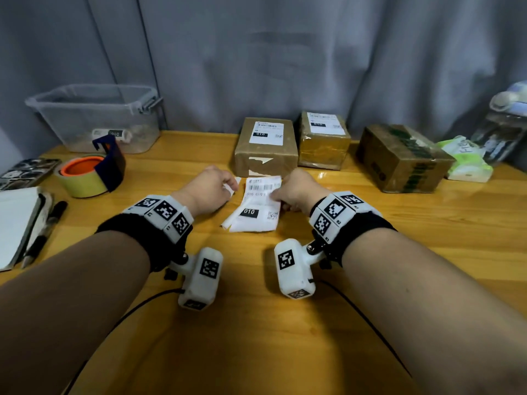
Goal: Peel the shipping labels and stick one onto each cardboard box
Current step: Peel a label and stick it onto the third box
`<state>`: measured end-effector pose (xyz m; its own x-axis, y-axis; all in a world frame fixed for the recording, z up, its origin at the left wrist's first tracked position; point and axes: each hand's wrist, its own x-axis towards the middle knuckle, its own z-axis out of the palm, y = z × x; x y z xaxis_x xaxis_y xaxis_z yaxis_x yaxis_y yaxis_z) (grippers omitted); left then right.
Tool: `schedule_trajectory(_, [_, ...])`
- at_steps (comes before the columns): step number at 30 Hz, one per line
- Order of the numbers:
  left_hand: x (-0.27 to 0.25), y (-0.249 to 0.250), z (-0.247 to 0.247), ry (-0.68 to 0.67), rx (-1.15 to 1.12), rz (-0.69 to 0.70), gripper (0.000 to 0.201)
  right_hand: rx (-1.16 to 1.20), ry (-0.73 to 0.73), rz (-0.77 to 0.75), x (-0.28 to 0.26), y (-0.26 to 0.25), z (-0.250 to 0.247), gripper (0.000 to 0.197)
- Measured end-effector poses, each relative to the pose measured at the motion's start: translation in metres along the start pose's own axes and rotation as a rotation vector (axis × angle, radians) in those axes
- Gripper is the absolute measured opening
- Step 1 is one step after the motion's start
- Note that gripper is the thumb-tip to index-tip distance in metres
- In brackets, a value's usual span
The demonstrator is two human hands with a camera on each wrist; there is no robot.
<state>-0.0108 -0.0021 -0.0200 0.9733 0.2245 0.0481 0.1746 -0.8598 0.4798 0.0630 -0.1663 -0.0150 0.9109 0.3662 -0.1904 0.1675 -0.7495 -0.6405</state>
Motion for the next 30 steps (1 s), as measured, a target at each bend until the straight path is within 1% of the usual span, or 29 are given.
schedule_trajectory(2, [0.0,0.007,0.002,-0.024,-0.041,-0.033,0.016,0.167,0.096,-0.037,-0.004,0.007,-0.007,0.008])
schedule_trajectory(3, [-0.001,0.011,0.003,-0.046,-0.036,-0.047,0.012,0.229,0.13,-0.061,-0.007,0.009,-0.011,0.012])
schedule_trajectory(4, [-0.001,0.014,0.004,-0.089,0.016,-0.063,0.019,0.274,0.154,-0.087,-0.009,0.009,-0.013,0.018])
schedule_trajectory(5, [-0.002,0.017,0.005,-0.133,0.101,-0.067,0.032,0.31,0.17,-0.113,-0.011,0.009,-0.015,0.024])
schedule_trajectory(6, [-0.004,0.02,0.007,-0.159,0.19,-0.069,0.04,0.333,0.187,-0.137,-0.013,0.01,-0.017,0.027])
schedule_trajectory(7, [-0.005,0.022,0.01,-0.152,0.246,-0.063,0.039,0.335,0.209,-0.155,-0.015,0.01,-0.019,0.027])
schedule_trajectory(8, [-0.007,0.026,0.011,-0.118,0.268,-0.06,0.032,0.323,0.243,-0.171,-0.016,0.011,-0.02,0.025])
schedule_trajectory(10, [-0.009,0.028,0.012,-0.031,0.254,-0.082,0.022,0.319,0.312,-0.197,-0.017,0.013,-0.025,0.012])
schedule_trajectory(11, [-0.011,0.03,0.011,0.0,0.244,-0.103,0.024,0.342,0.33,-0.201,-0.019,0.014,-0.027,0.009])
schedule_trajectory(12, [-0.011,0.032,0.01,0.031,0.224,-0.119,0.031,0.372,0.339,-0.203,-0.021,0.014,-0.03,0.011])
schedule_trajectory(14, [-0.011,0.036,0.005,0.125,0.104,-0.101,0.044,0.408,0.328,-0.211,-0.026,0.015,-0.034,0.019])
schedule_trajectory(16, [-0.01,0.042,-0.002,0.203,-0.121,0.002,0.046,0.425,0.293,-0.235,-0.032,0.016,-0.038,0.023])
schedule_trajectory(18, [-0.01,0.05,-0.006,0.205,-0.331,0.107,0.039,0.42,0.252,-0.251,-0.039,0.016,-0.041,0.023])
schedule_trajectory(21, [-0.014,0.062,-0.011,0.149,-0.473,0.158,0.023,0.37,0.222,-0.265,-0.046,0.017,-0.045,0.022])
schedule_trajectory(23, [-0.016,0.066,-0.012,0.123,-0.501,0.164,0.01,0.339,0.21,-0.263,-0.047,0.02,-0.047,0.022])
schedule_trajectory(24, [-0.016,0.067,-0.012,0.112,-0.506,0.156,0.007,0.325,0.208,-0.257,-0.048,0.021,-0.048,0.022])
schedule_trajectory(30, [-0.018,0.068,-0.006,0.094,-0.65,0.079,0.015,0.297,0.251,-0.227,-0.048,0.026,-0.051,0.028])
